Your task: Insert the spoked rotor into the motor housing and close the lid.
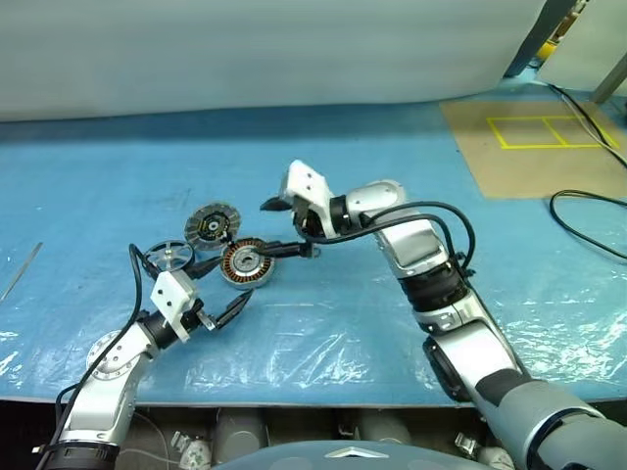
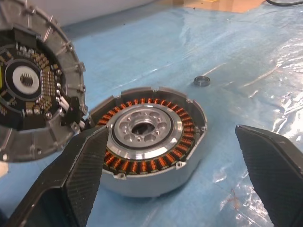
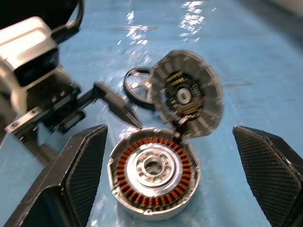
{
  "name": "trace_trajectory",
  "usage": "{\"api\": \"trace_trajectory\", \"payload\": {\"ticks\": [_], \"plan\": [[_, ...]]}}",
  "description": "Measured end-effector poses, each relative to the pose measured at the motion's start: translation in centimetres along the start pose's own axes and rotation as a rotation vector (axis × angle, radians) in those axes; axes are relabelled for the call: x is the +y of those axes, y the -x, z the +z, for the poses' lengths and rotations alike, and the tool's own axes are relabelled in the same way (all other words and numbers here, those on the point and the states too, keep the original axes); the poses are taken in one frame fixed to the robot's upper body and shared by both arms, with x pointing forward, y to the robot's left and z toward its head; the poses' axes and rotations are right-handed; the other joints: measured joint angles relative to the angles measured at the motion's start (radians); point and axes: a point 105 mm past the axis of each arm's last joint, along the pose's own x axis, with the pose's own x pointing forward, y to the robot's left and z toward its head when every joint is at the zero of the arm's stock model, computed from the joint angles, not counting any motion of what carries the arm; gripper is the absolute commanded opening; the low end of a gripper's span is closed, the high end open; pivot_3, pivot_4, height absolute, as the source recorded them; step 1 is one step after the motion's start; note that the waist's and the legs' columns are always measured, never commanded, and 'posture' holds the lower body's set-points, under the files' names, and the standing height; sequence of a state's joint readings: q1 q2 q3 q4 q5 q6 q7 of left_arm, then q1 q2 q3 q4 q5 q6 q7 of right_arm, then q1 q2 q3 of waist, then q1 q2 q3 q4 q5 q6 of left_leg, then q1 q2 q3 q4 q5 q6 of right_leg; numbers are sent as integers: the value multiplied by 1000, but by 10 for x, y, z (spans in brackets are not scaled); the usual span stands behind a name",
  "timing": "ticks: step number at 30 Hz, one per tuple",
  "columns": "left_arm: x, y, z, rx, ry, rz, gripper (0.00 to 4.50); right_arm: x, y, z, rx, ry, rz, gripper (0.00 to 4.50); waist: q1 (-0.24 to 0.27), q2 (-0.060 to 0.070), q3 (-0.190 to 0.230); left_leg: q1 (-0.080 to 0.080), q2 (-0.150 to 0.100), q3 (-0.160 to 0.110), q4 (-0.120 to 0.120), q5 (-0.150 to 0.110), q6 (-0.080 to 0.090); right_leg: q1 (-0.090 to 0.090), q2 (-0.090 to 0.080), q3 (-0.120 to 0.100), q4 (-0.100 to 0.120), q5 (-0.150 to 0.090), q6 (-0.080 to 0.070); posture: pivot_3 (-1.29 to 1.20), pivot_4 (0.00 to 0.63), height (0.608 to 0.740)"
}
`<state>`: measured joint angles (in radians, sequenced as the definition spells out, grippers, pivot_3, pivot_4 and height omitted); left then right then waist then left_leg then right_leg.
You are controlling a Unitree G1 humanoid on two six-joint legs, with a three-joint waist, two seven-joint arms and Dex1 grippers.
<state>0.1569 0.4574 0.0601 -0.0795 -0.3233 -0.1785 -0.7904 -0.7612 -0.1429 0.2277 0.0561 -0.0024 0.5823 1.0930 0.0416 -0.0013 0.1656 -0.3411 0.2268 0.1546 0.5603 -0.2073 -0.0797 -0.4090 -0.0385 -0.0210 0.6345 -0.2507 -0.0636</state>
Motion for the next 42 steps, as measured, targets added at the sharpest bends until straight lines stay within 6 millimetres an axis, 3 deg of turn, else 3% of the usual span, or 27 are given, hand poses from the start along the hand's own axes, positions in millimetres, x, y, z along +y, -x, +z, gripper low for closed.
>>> {"api": "trace_trajectory", "payload": {"ticks": [3, 7, 10, 17, 24, 39, 42], "plan": [[-4, 3, -4, 11, 21, -2, 4500, -7, 17, -33, 16, -121, -104, 4444, 3, 0, 0, -1, -2, -2, 1, 0, 0, 0, -1, 0, -1, 0, 0, 0, 150, 740], [-11, 8, -1, -6, 54, 10, 4500, 2, 41, -84, 65, -229, -194, 4444, 4, 0, 0, -2, -2, -2, 1, 0, 0, 2, -1, 0, -3, 0, 0, 0, 150, 740], [-13, 12, 6, -24, 59, 21, 4500, 8, 51, -106, 82, -257, -254, 4444, -3, 0, 1, -2, -1, -2, 1, 0, 0, 2, 0, 0, -5, -2, -3, 0, 150, 740], [-19, 14, 10, -17, 80, 18, 4500, 1, 52, -107, 57, -238, -341, 4444, -1, 0, 1, -1, -2, -2, 1, 1, 1, 4, 0, 0, -7, -2, -3, 0, 150, 740], [-17, 13, 10, -9, 86, 19, 4500, 1, 47, -127, 111, -274, -357, 4444, -1, 0, 1, -3, -2, -2, 0, 1, 1, 4, 0, 0, -10, 1, 1, 0, 150, 740], [-16, 11, 10, -8, 80, 17, 4500, -6, 40, -131, 132, -215, -384, 4444, -1, 0, 0, 0, -2, -2, 1, 1, 2, 8, 0, 0, -9, 0, -1, 0, 150, 740], [-16, 11, 9, -5, 79, 17, 4500, -7, 39, -131, 135, -205, -388, 3823, -1, 0, 0, 0, -2, -2, 1, 1, 2, 8, 0, 0, -9, 0, -1, 0, 150, 740]]}}
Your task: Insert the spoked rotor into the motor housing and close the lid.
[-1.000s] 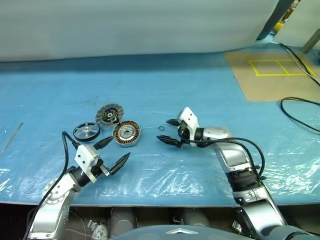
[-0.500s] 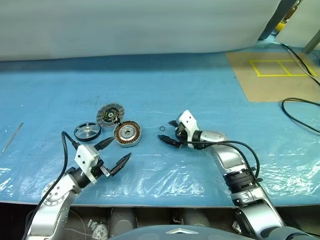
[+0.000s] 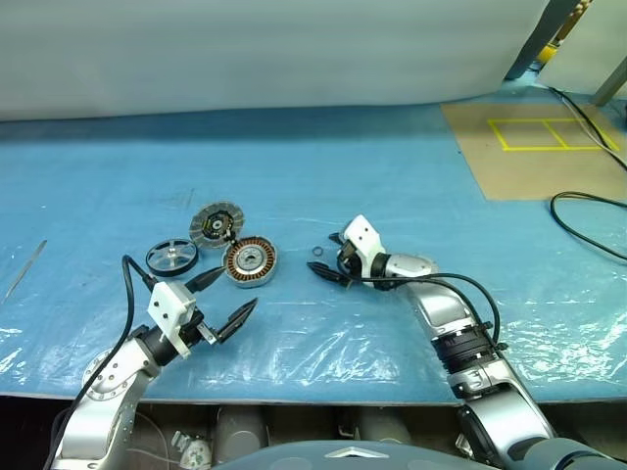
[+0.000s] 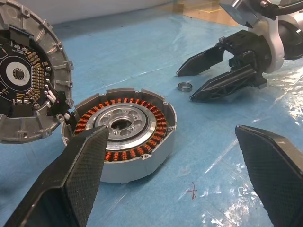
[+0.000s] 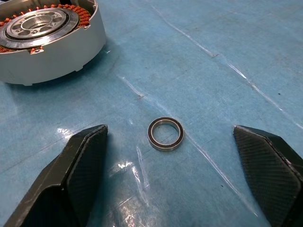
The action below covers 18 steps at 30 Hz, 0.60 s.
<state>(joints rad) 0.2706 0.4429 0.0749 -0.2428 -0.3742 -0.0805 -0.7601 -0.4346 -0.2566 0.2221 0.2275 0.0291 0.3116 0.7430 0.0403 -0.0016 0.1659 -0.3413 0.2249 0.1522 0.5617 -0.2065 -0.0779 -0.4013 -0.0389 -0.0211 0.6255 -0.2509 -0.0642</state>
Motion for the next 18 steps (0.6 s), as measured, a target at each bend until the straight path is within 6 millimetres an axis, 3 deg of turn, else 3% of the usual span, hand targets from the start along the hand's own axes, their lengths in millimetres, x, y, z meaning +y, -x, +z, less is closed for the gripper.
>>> {"api": "trace_trajectory", "payload": {"ticks": [9, 10, 18], "plan": [[4, -3, 1, -8, -8, 3, 4500, -4, -2, -1, 9, 29, -7, 779, 0, 0, 0, 0, 0, 0, 0, 0, 0, 0, 0, 0, 0, 0, 0, 0, 150, 740], [5, -4, 0, -6, -7, 5, 4500, -5, -2, -1, 9, 31, -7, 605, 0, 0, 0, 0, 0, 0, 0, 0, 0, 0, 0, 0, 0, 0, 0, 0, 150, 740], [6, -2, -1, -9, -12, 14, 4500, 3, -8, 8, -45, -21, 36, 605, -1, 0, 0, 0, 0, 0, 0, 0, 0, -1, 0, 0, 1, 0, 0, 0, 150, 740]]}}
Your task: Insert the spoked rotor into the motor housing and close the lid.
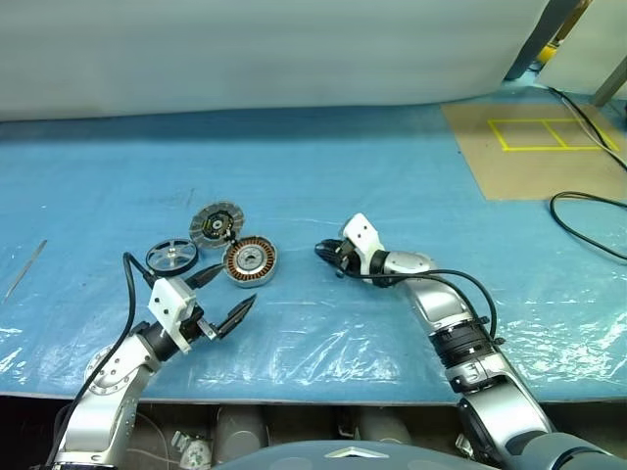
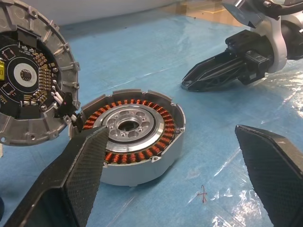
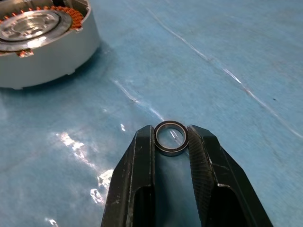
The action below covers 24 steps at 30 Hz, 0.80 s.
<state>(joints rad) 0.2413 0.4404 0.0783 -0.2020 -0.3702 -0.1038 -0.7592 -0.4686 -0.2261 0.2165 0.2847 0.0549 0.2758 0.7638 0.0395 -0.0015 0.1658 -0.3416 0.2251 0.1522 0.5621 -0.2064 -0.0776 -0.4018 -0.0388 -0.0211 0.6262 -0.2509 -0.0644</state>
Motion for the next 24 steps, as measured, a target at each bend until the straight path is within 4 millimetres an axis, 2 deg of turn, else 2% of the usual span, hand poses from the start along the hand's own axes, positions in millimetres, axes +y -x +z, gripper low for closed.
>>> {"api": "trace_trajectory", "payload": {"ticks": [4, 7, 9, 16, 24], "plan": [[1, 1, -2, 1, 3, 8, 4500, 16, -10, 35, -110, -20, 106, 605, -1, 0, 0, -1, 0, 0, 0, 0, 0, -1, 0, 0, 0, 0, 0, 0, 150, 740], [2, 1, -5, 5, 12, 15, 4500, 29, -15, 72, -205, -1, 186, 605, 1, 0, 0, -1, 0, 0, 0, 0, 0, -1, 0, 0, 0, 1, 1, 0, 150, 740], [3, 0, -4, -2, 7, 16, 4500, 37, -18, 84, -211, 2, 233, 605, 2, 0, 0, -1, 0, -1, 0, 0, 0, -1, 0, 0, 0, 1, 1, 0, 150, 740], [10, -1, -4, -5, 1, 28, 4500, 71, -36, 71, -74, 5, 381, 605, 2, 0, 0, -1, 0, -1, 0, 0, 0, -1, 0, -1, 0, 0, 1, 0, 150, 740], [11, 0, -5, -5, -5, 38, 4500, 68, -58, 65, -21, 82, 341, 605, 1, 0, 0, -2, 0, -1, 0, 0, 0, -1, 0, -1, 0, 1, 1, 0, 150, 740]]}}
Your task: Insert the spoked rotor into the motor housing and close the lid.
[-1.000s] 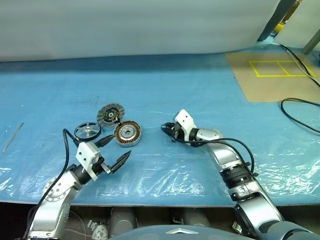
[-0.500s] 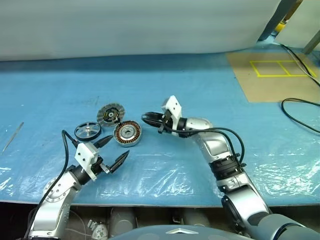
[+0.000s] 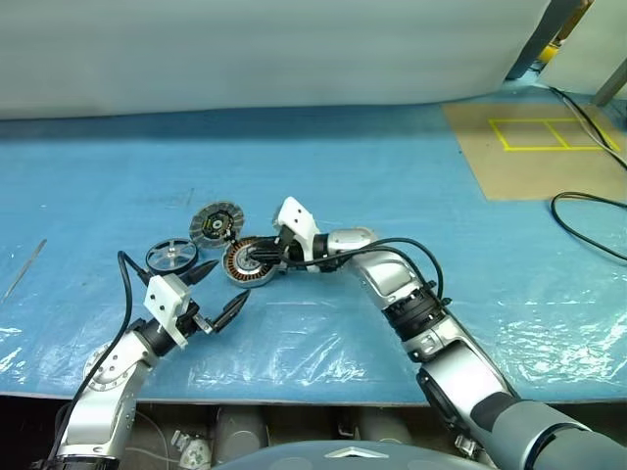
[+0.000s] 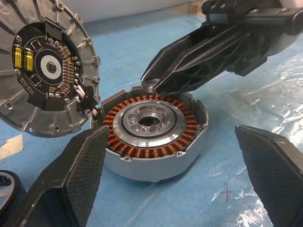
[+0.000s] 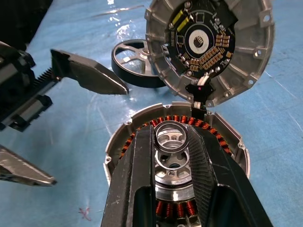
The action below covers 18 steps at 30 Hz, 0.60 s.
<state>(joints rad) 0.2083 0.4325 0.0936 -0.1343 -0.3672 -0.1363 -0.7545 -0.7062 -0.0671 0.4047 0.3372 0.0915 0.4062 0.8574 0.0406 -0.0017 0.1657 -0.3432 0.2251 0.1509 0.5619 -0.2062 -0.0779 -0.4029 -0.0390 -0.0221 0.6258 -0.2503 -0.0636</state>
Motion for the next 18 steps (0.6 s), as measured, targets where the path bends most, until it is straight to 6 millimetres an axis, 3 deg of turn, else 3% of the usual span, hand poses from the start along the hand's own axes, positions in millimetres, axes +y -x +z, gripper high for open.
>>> {"api": "trace_trajectory", "payload": {"ticks": [5, 18], "plan": [[0, 0, 0, -3, -7, 1, 4500, -3, -9, -13, 45, 26, -13, 605, 0, 0, 0, 0, 0, 0, 0, 0, 0, 0, 0, 0, 0, 0, 0, 0, 150, 740], [-1, 0, -1, 6, -14, 0, 4500, -6, -14, -14, 52, 109, -15, 605, -1, 0, 0, 0, 0, 0, 0, 0, 0, 0, 0, 0, 1, 0, -1, 0, 150, 740]]}}
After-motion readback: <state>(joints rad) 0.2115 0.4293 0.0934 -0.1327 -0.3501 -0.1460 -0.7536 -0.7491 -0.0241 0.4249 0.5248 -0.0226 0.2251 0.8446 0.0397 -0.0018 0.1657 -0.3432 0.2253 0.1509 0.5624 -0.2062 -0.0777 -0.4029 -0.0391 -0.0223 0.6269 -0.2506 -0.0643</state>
